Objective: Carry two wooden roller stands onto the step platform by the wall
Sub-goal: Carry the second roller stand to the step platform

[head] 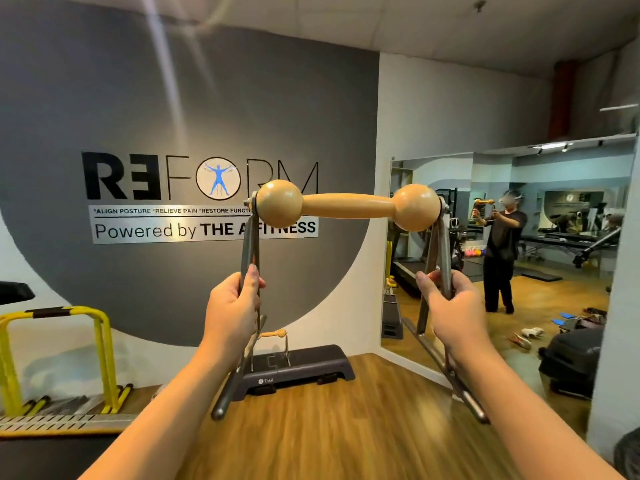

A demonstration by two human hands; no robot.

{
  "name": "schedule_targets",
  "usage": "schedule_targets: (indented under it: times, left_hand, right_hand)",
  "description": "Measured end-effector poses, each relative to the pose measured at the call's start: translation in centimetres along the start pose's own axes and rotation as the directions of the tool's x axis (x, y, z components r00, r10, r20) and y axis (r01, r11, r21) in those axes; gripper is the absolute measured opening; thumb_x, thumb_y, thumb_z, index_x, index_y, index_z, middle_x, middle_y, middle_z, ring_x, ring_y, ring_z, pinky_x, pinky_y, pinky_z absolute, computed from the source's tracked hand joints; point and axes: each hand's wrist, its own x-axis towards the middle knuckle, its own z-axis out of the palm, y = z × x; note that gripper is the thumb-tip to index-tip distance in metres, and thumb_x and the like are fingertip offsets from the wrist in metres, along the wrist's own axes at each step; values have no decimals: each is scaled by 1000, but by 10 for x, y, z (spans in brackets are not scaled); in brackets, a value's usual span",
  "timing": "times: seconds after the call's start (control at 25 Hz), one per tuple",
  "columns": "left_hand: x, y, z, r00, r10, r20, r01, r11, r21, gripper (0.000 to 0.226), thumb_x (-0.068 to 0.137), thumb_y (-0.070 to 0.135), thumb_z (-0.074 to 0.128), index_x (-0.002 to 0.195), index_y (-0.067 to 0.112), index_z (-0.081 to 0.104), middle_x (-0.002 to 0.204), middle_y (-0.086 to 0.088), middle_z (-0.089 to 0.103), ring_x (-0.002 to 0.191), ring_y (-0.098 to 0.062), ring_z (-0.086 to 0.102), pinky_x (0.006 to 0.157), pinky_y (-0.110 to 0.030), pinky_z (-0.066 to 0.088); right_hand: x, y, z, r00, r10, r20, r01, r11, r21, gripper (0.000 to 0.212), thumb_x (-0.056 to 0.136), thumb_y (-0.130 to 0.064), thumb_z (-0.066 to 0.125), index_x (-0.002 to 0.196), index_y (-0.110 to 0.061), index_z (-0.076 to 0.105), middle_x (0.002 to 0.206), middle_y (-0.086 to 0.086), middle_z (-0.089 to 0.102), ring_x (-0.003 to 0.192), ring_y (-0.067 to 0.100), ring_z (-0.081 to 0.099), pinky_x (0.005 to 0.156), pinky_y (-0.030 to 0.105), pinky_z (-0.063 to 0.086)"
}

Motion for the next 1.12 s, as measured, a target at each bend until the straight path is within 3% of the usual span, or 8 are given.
schedule_targets:
  times: [0.16, 0.32, 0.52, 0.68, 0.88, 1.0, 1.12]
  left_hand:
    - [84, -65, 31, 1000, -12, 0, 12, 1000, 5, 43, 107, 46, 46, 95, 9, 64, 56, 4, 44, 44, -8, 37, 42, -26, 36]
    - [164, -140, 71, 999, -28, -28, 29, 999, 32, 43, 107, 46, 46, 95, 9, 64, 54, 4, 44, 43, -7, 38, 41, -24, 36]
    - [273, -224, 135, 995, -80, -65, 80, 997, 5, 41, 108, 44, 46, 93, 9, 61, 51, 7, 43, 39, -5, 36, 37, -21, 33]
    - [364, -280, 185, 986, -94, -134, 99, 995, 33, 43, 106, 47, 47, 86, 11, 58, 49, 8, 42, 38, -7, 36, 37, -21, 32]
    - [476, -356, 234, 983, -86, -159, 100, 992, 80, 45, 105, 51, 48, 79, 15, 56, 51, 8, 42, 41, -9, 35, 40, -24, 31]
    - [546, -410, 257, 991, -65, -118, 71, 996, 47, 47, 104, 53, 51, 76, 16, 51, 50, 8, 39, 40, -11, 33, 41, -23, 29]
    - [615, -465, 278, 995, -46, -83, 49, 998, 39, 51, 97, 62, 57, 71, 20, 43, 52, 5, 39, 38, -13, 34, 40, -23, 30]
  right_hand:
    - [70, 56, 52, 1000, -9, -11, 9, 1000, -29, 16, 97, -35, 72, 94, -22, 65, 80, 6, 70, 63, 3, 66, 45, 11, 46]
    - [149, 129, 100, 998, -54, 25, 56, 995, -82, 21, 96, -43, 71, 91, -23, 66, 77, 3, 67, 67, 11, 62, 57, 24, 45]
    - [274, 221, 161, 995, -59, 84, 63, 997, -54, 24, 96, -42, 71, 88, -20, 65, 71, 5, 60, 56, 4, 52, 56, 29, 45]
    - [376, 280, 213, 992, -47, 115, 47, 999, 0, 25, 97, -40, 69, 89, -17, 67, 77, 11, 64, 67, 20, 58, 57, 29, 46]
    - [481, 356, 275, 993, -41, 113, 42, 999, -8, 27, 96, -45, 71, 87, -20, 66, 66, 0, 54, 56, 6, 50, 59, 36, 47]
    - [540, 407, 317, 994, -45, 98, 46, 999, -12, 30, 95, -50, 69, 86, -21, 65, 63, -3, 52, 59, 14, 50, 60, 40, 47]
    - [596, 458, 361, 997, -24, 75, 27, 999, -33, 29, 95, -50, 70, 85, -23, 65, 57, -9, 51, 55, 14, 50, 57, 36, 44]
